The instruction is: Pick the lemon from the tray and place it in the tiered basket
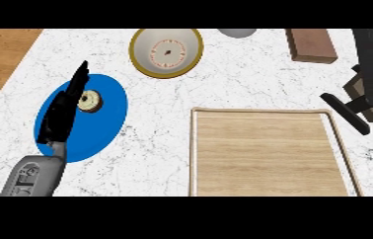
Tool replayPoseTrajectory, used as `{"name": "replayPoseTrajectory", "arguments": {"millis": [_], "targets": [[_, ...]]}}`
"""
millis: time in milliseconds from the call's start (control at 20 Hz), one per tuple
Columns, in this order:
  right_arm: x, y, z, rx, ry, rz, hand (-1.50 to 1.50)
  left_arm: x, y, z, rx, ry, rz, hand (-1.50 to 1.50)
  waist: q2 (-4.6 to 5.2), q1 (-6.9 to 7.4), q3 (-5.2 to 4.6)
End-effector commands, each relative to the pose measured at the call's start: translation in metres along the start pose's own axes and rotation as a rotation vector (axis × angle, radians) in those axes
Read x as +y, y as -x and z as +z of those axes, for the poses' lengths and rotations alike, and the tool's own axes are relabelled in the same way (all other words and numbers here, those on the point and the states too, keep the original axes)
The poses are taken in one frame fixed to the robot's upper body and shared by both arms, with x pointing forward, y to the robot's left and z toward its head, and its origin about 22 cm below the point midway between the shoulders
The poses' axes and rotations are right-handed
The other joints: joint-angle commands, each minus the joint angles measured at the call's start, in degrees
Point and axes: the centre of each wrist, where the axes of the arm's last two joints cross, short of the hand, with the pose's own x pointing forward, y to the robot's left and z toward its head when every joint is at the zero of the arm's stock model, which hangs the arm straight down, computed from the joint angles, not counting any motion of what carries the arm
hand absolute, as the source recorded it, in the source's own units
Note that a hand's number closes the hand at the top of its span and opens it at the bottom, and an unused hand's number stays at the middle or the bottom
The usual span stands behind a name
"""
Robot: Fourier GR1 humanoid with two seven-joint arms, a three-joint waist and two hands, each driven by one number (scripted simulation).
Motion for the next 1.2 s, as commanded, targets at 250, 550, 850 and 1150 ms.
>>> {"name": "replayPoseTrajectory", "arguments": {"millis": [250,550,850,1150], "targets": [[-0.053,-0.041,-0.048,0.151,0.033,0.117,1.50,0.018,0.011,0.002,0.020,-0.023,0.011,0.00,-0.10,-1.15,0.17],[-0.042,-0.033,-0.067,0.117,0.009,0.142,1.50,0.006,-0.004,-0.002,0.011,-0.029,-0.004,0.00,-0.14,-1.81,0.26],[-0.042,0.000,-0.102,0.114,0.058,0.336,1.50,0.019,0.011,0.000,0.040,-0.046,-0.005,0.00,0.00,-2.50,0.23],[-0.057,0.027,-0.131,0.190,0.124,0.556,1.50,0.023,0.009,0.004,0.021,-0.037,-0.012,0.00,-0.17,-2.48,0.25]]}}
